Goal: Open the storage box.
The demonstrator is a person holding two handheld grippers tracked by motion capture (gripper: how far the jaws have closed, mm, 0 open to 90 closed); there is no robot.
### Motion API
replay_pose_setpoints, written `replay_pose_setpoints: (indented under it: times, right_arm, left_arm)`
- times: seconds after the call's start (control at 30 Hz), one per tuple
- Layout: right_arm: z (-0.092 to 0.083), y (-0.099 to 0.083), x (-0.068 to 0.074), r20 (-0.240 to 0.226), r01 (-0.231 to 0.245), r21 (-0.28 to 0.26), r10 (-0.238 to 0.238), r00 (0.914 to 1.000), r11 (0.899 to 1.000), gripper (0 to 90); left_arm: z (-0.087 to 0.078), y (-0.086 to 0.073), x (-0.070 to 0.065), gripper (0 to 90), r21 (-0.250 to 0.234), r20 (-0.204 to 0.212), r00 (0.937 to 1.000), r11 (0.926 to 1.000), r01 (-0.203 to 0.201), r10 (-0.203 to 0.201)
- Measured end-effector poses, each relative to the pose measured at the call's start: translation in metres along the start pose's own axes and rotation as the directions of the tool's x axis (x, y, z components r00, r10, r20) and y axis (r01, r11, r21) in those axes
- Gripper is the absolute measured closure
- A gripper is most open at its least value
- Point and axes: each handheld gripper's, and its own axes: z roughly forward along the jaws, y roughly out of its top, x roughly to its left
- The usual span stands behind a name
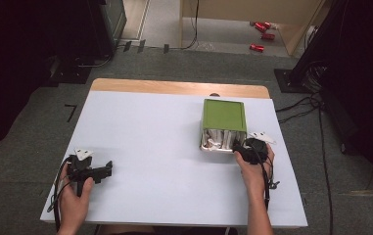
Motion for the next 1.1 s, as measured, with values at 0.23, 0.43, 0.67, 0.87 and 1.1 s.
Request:
replay_pose_setpoints:
  times: [0.23, 0.43, 0.67, 0.87, 1.1]
  right_arm:
    - [-0.002, 0.0, 0.002, 0.008, 0.0, 0.019, 0.0, 1.0, 1.0, 37.4]
    - [-0.007, -0.002, 0.003, 0.004, 0.014, 0.031, -0.014, 0.9999, 0.999, 37.2]
    - [-0.016, -0.01, 0.002, -0.008, 0.042, 0.023, -0.042, 0.9991, 0.999, 37.4]
    - [-0.022, -0.014, 0.004, -0.019, 0.053, 0.024, -0.053, 0.9984, 0.998, 40.8]
    - [-0.031, -0.019, 0.006, -0.041, 0.088, 0.04, -0.086, 0.9954, 0.995, 47.6]
  left_arm:
    - [0.0, 0.0, 0.0, 0.0, 0.0, 0.0, 1.0, 1.0, 0.0, 0.0]
    - [0.0, 0.0, 0.0, 0.0, 0.001, 0.0, 1.0, 1.0, -0.001, 0.001]
    - [0.0, 0.0, 0.0, 0.0, 0.0, -0.001, 1.0, 1.0, -0.001, 0.001]
    - [0.0, 0.0, 0.0, 0.0, 0.0, -0.001, 1.0, 1.0, -0.001, 0.001]
    - [0.0, 0.0, 0.0, 0.0, 0.0, -0.001, 1.0, 1.0, -0.001, 0.001]
